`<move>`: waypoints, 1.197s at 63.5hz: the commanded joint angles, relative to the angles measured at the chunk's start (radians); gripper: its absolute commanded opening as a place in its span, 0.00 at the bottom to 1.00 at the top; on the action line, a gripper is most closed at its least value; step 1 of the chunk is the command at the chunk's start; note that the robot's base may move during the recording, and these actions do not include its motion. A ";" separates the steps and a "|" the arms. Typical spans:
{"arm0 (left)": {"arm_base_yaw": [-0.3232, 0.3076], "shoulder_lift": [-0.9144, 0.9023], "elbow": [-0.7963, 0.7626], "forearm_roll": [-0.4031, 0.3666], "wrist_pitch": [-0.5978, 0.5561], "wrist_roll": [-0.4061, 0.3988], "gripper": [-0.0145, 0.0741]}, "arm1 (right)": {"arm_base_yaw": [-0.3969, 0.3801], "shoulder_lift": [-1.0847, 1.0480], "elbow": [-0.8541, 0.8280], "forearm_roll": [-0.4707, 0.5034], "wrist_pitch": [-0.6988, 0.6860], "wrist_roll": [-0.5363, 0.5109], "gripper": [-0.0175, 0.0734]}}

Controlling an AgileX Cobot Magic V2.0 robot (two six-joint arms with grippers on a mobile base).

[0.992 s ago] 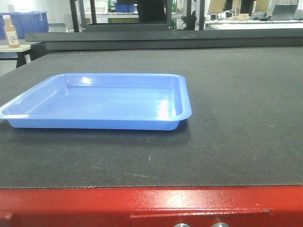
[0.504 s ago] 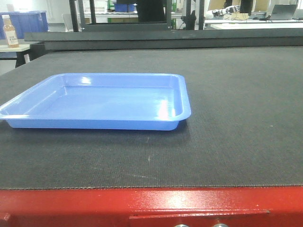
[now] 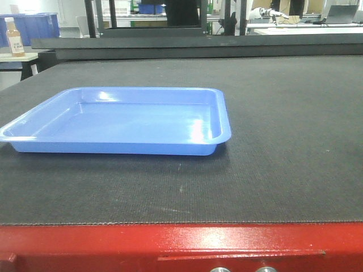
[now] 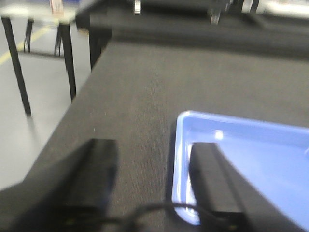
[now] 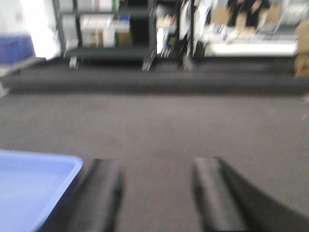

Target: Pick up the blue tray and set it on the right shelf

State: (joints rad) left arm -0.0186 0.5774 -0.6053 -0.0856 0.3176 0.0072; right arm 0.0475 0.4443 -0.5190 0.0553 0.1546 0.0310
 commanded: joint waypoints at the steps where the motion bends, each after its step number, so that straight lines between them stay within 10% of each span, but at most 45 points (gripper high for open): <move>1: 0.001 0.087 -0.109 -0.010 -0.023 0.016 0.59 | 0.037 0.116 -0.090 0.001 -0.053 -0.007 0.86; 26: -0.073 0.555 -0.607 -0.029 0.460 0.082 0.59 | 0.422 0.714 -0.675 0.056 0.421 0.002 0.88; 76: -0.131 1.208 -1.051 0.020 0.675 0.052 0.59 | 0.426 1.565 -1.381 -0.109 0.952 0.424 0.88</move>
State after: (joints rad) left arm -0.1443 1.7954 -1.5930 -0.0581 1.0108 0.0826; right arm 0.4816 2.0574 -1.8558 0.0000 1.1196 0.4115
